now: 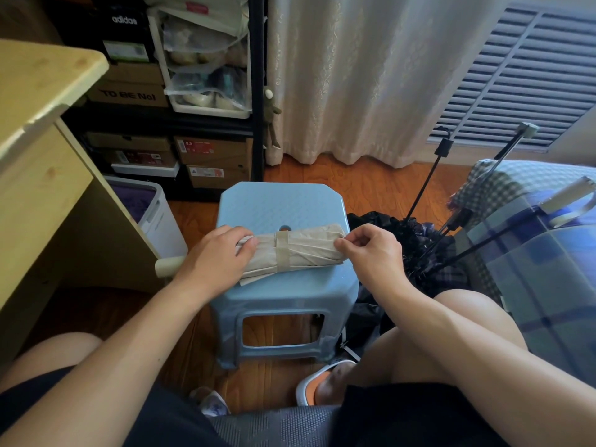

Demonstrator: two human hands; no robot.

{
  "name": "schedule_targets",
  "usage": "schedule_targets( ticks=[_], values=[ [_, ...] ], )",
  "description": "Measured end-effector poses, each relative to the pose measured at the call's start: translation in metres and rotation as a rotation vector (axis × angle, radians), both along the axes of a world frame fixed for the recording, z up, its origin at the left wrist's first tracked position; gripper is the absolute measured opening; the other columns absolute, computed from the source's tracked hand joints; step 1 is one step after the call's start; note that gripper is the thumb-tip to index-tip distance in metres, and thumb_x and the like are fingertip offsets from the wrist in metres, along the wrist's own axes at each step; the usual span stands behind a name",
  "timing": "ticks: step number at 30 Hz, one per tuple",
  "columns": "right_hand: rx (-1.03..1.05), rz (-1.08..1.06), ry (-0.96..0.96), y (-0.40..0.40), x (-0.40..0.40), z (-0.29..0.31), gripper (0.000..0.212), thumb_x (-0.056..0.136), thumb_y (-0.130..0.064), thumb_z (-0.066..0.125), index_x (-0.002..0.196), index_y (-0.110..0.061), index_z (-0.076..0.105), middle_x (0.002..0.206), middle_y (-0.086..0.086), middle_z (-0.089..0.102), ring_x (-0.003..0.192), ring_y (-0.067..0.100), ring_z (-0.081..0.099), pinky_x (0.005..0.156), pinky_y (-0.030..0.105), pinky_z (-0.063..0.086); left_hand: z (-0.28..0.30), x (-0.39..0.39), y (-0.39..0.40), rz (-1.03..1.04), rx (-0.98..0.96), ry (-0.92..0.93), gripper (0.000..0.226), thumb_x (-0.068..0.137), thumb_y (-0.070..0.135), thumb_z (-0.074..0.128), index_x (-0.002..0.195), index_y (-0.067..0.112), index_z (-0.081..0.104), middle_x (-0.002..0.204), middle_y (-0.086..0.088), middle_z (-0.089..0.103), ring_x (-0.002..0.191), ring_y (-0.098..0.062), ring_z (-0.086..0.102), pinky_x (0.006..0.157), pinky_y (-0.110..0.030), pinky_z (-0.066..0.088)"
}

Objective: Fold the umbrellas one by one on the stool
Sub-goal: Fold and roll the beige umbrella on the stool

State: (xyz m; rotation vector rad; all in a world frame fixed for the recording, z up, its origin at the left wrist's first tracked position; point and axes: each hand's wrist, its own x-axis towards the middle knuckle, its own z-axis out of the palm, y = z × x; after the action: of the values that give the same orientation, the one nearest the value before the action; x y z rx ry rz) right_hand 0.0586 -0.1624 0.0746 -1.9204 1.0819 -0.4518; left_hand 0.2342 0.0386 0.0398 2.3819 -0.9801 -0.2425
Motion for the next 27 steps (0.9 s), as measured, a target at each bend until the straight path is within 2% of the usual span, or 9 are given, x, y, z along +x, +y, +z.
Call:
schedule_targets(
  ticks=[3,8,11,14,18,20,24,27],
  values=[
    [-0.003,-0.007,0.003,0.0006,0.0,-0.0007,0.013,0.088,-0.023,0.081,0.082,-0.017,0.072,0.074,-0.005,0.067,0.064,0.007,0.056,0.059,0.021,0.045,0.0003,-0.0001,-0.0001,0.001,0.005,0.0,0.033,0.105,0.042,0.046,0.123,0.024,0.067,0.118,0.001,0.064,0.106,-0.016,0.056,0.083,-0.031,0.039],
    [-0.004,-0.017,0.0,-0.0005,0.0008,-0.0014,0.01,0.089,-0.023,0.08,0.084,-0.018,0.074,0.077,-0.003,0.068,0.068,0.009,0.058,0.064,0.025,0.047,0.0016,-0.001,-0.0007,0.002,0.005,0.001,0.033,0.106,0.042,0.045,0.124,0.024,0.066,0.118,0.002,0.063,0.102,-0.012,0.052,0.083,-0.03,0.039],
    [0.026,-0.02,-0.017,-0.0012,0.0017,0.0006,0.006,0.091,-0.021,0.078,0.088,-0.017,0.077,0.08,-0.001,0.071,0.069,0.008,0.06,0.063,0.021,0.046,0.0015,-0.001,-0.0011,0.002,0.004,-0.003,0.034,0.106,0.042,0.045,0.124,0.024,0.066,0.119,0.001,0.064,0.101,-0.012,0.052,0.083,-0.03,0.039],
    [0.139,-0.042,-0.033,-0.003,0.0007,0.002,0.009,0.092,-0.021,0.077,0.085,-0.015,0.078,0.08,0.002,0.072,0.067,0.011,0.058,0.06,0.022,0.046,0.0017,-0.0009,-0.0003,0.0,-0.001,-0.002,0.033,0.106,0.041,0.045,0.124,0.023,0.067,0.118,0.001,0.064,0.102,-0.013,0.053,0.083,-0.031,0.039],
    [0.268,-0.095,-0.029,-0.0051,0.0001,0.0037,0.011,0.091,-0.019,0.078,0.082,-0.011,0.079,0.091,0.008,0.075,0.083,0.016,0.062,0.066,0.025,0.049,0.0014,-0.0024,-0.0004,-0.009,0.006,-0.01,0.033,0.105,0.041,0.045,0.124,0.023,0.066,0.118,0.0,0.064,0.103,-0.016,0.055,0.082,-0.031,0.04],
    [0.364,-0.108,-0.092,-0.006,0.0,0.0059,0.006,0.09,-0.015,0.077,0.086,-0.011,0.079,0.09,0.009,0.074,0.079,0.016,0.058,0.068,0.028,0.048,0.0012,-0.0015,-0.0005,-0.002,0.002,-0.008,0.033,0.105,0.04,0.047,0.124,0.021,0.067,0.12,-0.002,0.064,0.108,-0.02,0.057,0.085,-0.031,0.04],
    [0.604,-0.091,-0.239,-0.0075,0.0004,0.0067,0.004,0.091,-0.006,0.071,0.092,-0.008,0.074,0.069,-0.005,0.062,0.064,0.01,0.047,0.072,0.029,0.046,-0.0007,-0.0005,-0.0003,0.011,-0.03,0.005,0.034,0.105,0.04,0.048,0.124,0.019,0.067,0.121,-0.003,0.065,0.11,-0.022,0.059,0.086,-0.031,0.04],
    [0.604,-0.078,-0.202,-0.0083,0.0016,0.0042,0.005,0.094,-0.006,0.069,0.092,-0.009,0.073,0.072,-0.003,0.062,0.063,0.009,0.048,0.071,0.028,0.046,-0.0028,-0.0014,-0.0011,0.001,-0.016,-0.019,0.034,0.105,0.04,0.047,0.124,0.02,0.067,0.119,-0.001,0.065,0.105,-0.016,0.056,0.084,-0.03,0.038]
  ],
)
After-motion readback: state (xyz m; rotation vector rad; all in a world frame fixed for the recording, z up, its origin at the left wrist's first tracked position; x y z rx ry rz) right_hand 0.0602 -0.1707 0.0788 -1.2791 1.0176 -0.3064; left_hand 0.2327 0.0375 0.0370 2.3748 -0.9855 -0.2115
